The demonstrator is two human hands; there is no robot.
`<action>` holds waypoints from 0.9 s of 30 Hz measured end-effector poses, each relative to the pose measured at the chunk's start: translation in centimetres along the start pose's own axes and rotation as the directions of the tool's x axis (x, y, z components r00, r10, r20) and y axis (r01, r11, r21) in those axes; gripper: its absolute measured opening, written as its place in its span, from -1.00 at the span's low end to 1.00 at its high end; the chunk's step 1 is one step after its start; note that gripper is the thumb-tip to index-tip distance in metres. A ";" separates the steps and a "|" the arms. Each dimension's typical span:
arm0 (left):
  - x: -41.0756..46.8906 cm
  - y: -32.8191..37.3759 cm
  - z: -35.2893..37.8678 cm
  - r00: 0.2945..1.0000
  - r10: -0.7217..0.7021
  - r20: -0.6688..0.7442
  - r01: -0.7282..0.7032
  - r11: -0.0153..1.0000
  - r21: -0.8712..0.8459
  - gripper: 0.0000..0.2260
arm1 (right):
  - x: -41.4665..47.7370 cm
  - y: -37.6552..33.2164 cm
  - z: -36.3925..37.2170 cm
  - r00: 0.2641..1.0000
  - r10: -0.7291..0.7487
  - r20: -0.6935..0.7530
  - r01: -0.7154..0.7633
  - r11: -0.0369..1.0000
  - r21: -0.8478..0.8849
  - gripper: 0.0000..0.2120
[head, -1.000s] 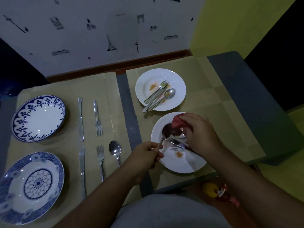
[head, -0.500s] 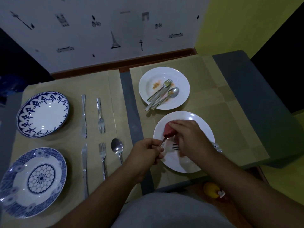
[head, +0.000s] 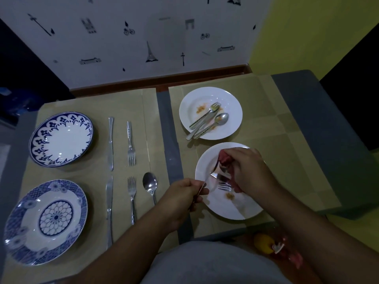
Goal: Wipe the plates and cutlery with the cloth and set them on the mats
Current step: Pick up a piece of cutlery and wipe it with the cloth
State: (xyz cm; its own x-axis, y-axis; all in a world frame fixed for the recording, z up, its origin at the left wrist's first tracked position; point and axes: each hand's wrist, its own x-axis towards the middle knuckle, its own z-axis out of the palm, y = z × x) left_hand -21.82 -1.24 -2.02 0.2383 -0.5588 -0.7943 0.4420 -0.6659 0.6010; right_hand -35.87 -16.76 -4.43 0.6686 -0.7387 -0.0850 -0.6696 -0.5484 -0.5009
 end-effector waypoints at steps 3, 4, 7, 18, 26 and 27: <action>0.1 0.0 0.1 0.999 0.002 -0.035 -0.002 1.000 0.004 -0.82 | -1.4 -1.2 -0.6 0.998 -0.053 -0.041 0.055 0.997 0.048 -0.63; 0.2 -0.1 0.1 0.999 0.014 -0.045 -0.014 1.000 0.011 -0.82 | -2.1 -1.6 -0.5 0.994 -0.108 -0.023 0.109 0.993 0.051 -0.60; 0.3 -0.1 0.3 0.995 0.074 -0.060 -0.070 0.994 0.080 -0.82 | -3.7 -2.7 0.5 0.963 -0.260 0.073 0.260 0.966 0.017 -0.57; 0.2 -0.6 -0.5 0.994 0.105 -0.009 -0.099 0.957 0.272 -0.88 | 0.3 -0.4 1.1 0.953 -0.196 0.231 0.238 0.957 -0.168 -0.54; 0.2 -0.8 -2.4 0.999 -0.012 -0.052 0.018 0.994 0.110 -0.86 | 0.0 -0.5 1.0 0.981 -0.186 0.061 0.183 0.982 0.051 -0.67; 0.1 -0.7 -2.7 0.998 -0.013 -0.061 0.018 0.997 0.076 -0.85 | -0.4 -0.6 1.4 0.978 -0.189 0.087 0.182 0.980 0.083 -0.67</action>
State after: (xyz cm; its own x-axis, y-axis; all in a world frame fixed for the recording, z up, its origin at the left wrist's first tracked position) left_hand -19.76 0.50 -2.77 0.2849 -0.5188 -0.8060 0.3791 -0.7113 0.5919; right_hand -35.21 -15.57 -5.32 0.8087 -0.5848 -0.0632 -0.5075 -0.6395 -0.5775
